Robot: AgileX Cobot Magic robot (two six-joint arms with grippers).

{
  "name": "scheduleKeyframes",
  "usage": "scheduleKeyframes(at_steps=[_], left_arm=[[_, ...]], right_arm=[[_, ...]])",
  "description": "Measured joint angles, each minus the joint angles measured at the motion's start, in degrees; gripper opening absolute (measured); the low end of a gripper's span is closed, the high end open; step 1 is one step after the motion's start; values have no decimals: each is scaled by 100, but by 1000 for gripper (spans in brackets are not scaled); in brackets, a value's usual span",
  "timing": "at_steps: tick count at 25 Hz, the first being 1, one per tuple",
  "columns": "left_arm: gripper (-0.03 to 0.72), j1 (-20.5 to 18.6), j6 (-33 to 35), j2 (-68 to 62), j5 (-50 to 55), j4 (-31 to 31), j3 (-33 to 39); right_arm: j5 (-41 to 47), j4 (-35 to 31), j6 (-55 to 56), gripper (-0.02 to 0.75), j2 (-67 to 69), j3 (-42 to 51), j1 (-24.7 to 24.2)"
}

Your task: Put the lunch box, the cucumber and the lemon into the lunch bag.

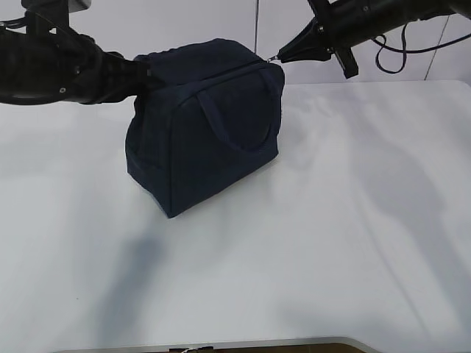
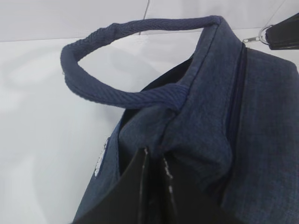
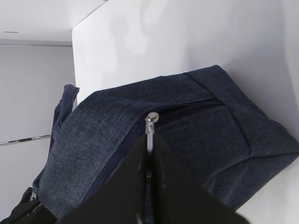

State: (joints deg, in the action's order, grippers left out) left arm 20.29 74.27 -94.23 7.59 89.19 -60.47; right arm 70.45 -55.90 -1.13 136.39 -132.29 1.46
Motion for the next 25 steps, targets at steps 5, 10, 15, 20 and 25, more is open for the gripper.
scheduleKeyframes(at_steps=[5,10,15,20,25], left_arm=[[-9,0,0,0,8,-46,0],[-9,0,0,0,22,-244,0],[-9,0,0,0,36,-284,0],[-9,0,0,0,36,-297,0],[-9,0,0,0,36,-327,0]], right_arm=[[-136,-9,33,5,25,0,0],[-525,-13,113,5,81,0,0],[-605,-190,113,5,288,0,0],[-653,-445,143,5,571,0,0],[-681,-566,143,5,687,-13,0]])
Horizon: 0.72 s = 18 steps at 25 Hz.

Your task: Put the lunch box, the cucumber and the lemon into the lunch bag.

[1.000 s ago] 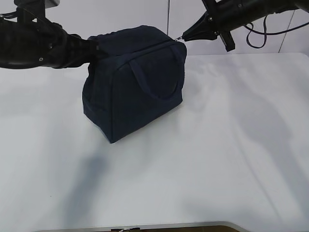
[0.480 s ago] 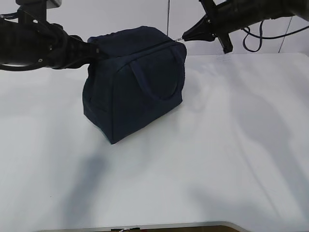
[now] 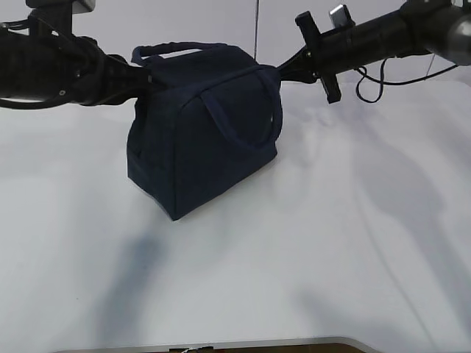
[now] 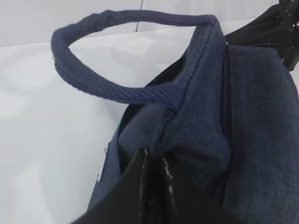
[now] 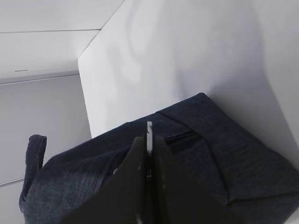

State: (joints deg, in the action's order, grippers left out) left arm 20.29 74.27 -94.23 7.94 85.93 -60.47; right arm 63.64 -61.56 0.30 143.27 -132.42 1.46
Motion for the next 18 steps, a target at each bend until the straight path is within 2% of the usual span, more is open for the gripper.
scheduleKeyframes(at_steps=[7,12,18], left_arm=[[-9,0,0,0,-25,-150,0],[-9,0,45,0,-44,-192,0],[-9,0,55,0,-32,-373,0]], right_arm=[[100,-890,-566,5,140,-113,0],[406,-707,-857,5,155,-627,0],[539,-279,424,5,168,-885,0]])
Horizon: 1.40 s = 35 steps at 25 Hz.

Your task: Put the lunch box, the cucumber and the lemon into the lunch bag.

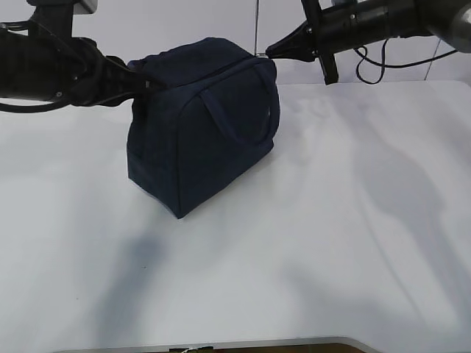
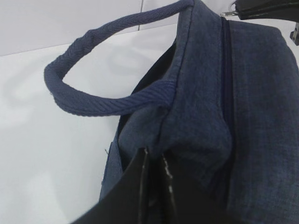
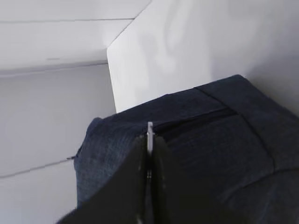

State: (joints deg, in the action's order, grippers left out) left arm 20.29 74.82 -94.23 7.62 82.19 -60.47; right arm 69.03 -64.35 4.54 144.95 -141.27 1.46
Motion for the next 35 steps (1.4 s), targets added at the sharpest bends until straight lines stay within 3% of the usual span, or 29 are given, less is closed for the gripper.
scheduleKeyframes(at_steps=[8,19,25,28,35], left_arm=[[-10,0,9,0,35,-47,0],[-10,0,9,0,304,-72,0],[-10,0,22,0,312,-95,0],[-10,0,51,0,-61,-104,0],[-10,0,65,-142,-957,-81,0]], right_arm=[[-641,-294,1122,5,4,0,0],[-1028,-546,1307,5,139,0,11],[-873,-126,949,5,153,-115,21],[-448,349,890,5,153,-192,11],[114,579,877,5,153,-394,11]])
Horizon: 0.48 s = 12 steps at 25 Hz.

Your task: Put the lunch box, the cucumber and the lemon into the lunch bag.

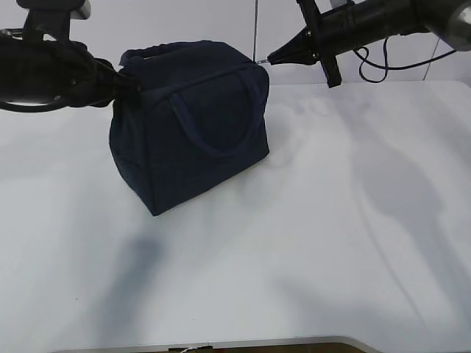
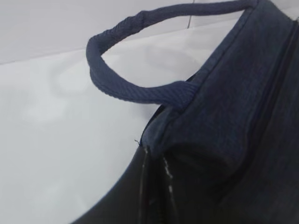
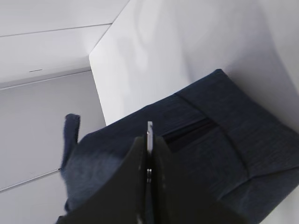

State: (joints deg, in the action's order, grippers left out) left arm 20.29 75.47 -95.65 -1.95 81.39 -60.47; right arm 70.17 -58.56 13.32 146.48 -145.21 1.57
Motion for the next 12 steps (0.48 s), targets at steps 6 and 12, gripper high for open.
scheduleKeyframes(at_steps=[6,12], left_arm=[[-10,0,0,-363,-137,34,-47],[-10,0,0,-398,-183,37,-84]], right_arm=[[65,46,95,5,0,-130,0],[65,60,518,5,0,-130,0]])
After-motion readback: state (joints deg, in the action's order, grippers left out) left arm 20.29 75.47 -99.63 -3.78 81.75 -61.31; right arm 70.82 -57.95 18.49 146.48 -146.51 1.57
